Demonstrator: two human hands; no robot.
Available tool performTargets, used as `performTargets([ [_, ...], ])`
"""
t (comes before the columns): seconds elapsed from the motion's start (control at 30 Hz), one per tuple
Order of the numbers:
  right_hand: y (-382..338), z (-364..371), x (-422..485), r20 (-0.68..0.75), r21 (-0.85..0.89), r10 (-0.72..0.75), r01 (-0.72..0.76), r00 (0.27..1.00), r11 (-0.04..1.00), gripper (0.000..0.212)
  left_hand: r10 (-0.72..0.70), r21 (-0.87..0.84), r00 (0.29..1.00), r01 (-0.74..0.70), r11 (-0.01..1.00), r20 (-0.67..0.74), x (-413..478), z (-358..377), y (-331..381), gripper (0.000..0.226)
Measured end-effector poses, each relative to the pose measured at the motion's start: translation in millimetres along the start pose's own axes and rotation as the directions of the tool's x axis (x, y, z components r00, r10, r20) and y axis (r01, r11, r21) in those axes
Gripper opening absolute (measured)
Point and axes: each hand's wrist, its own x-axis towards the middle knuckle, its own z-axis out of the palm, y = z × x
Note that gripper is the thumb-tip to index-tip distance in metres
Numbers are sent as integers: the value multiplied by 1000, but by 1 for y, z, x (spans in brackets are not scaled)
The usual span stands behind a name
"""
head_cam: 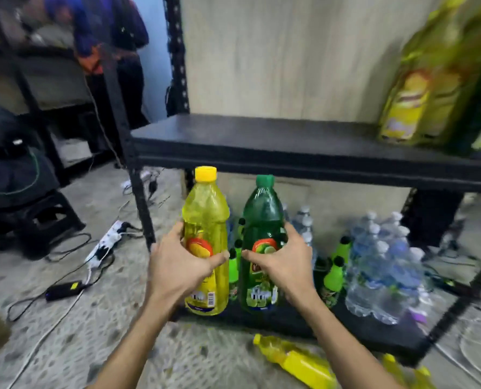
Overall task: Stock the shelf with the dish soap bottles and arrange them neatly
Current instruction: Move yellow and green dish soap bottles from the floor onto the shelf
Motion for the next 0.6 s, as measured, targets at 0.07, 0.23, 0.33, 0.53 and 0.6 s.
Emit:
performTargets([
  [0.07,-30,-59,12,-77,-26,-56,55,995,998,79,136,-85,991,-135,987,2,8,5,68,66],
  [0.23,-80,-190,37,-270,-12,-144,146,952,989,89,295,-287,955,-293,912,-34,34,28,204,73],
  [0.33,-98,-252,62,-390,-31,-161,162,906,986,98,325,-352,945,-314,882,-27,66,55,269,78],
  [0.53,-111,-313,133,-543,-144,-163,99,824,985,91,346,-217,938,-344,913,-30,135,142,357,101],
  [0.6,-107,-317,158,-560,-176,-153,64,814,982,94,287,-212,957,-287,934,-32,157,176,368,94],
])
